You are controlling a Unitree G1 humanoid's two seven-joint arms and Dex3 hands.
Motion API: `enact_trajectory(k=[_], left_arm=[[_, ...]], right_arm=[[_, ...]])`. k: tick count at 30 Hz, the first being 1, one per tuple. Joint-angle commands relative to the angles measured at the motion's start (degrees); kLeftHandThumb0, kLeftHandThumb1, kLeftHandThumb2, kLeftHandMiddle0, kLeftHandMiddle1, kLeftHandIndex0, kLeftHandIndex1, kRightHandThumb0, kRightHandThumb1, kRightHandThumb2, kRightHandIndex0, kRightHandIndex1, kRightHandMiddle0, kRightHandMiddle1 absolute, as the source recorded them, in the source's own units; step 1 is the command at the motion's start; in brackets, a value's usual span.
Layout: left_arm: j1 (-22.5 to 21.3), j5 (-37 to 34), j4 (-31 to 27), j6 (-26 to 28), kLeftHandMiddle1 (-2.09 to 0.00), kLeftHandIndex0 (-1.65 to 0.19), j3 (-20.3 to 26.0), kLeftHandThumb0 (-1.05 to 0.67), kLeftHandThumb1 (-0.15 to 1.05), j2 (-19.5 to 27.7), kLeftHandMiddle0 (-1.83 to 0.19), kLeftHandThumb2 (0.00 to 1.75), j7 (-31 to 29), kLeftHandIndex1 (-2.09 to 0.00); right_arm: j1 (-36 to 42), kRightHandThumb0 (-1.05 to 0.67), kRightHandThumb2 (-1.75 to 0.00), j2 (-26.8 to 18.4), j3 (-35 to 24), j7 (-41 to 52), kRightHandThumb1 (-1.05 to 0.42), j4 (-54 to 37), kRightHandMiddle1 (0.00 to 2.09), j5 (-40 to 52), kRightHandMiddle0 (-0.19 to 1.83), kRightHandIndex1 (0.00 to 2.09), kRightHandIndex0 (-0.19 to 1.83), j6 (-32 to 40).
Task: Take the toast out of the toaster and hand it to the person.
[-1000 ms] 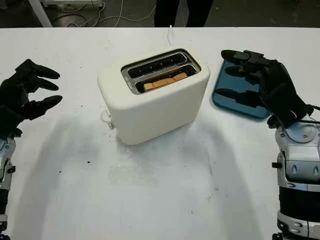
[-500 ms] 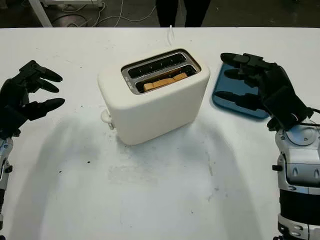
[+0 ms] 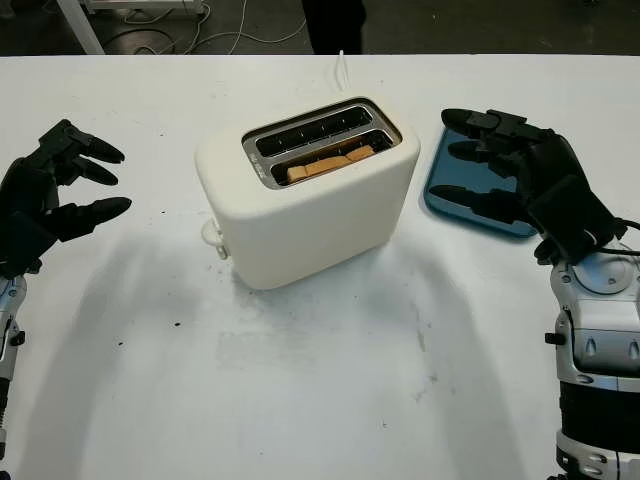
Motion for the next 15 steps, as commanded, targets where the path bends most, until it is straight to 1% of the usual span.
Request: enact_trajectory(k=[1,9,15], left_arm=[[0.4,0.5,-0.5,0.1,-1.66,-0.11,0.5,-1.05,0.92,0.7,-0.10,0.12,0.7,-1.53],[0.4,0.4,0.2,-0.6,-1.65,-0.11,0.7,-1.05,0.92,0.6,-0.10,0.13,1.2,-1.52],[0.5,0.2,0.0,-0.3,-1.64,-0.12,0.8,-1.05,0.92,0.4,-0.11,0.12,1.5,-1.52]], right_arm=[[0.7,-0.54,0.00,0.5,-0.7,-0.4,-0.70,-1.2,0.00,0.9,0.66,0.70,0.34,-0.3],[0.7,-0.53,0.00,0.4,-0.7,-0.6,-0.70,-1.0,0.00,0.7,0.65,0.71,0.33,-0.4],[0.6,-0.52,0.00,0.8,-1.0,-0.5,-0.70,-0.9,0.00,1.5,0.65,0.71,0.32,-0.2]])
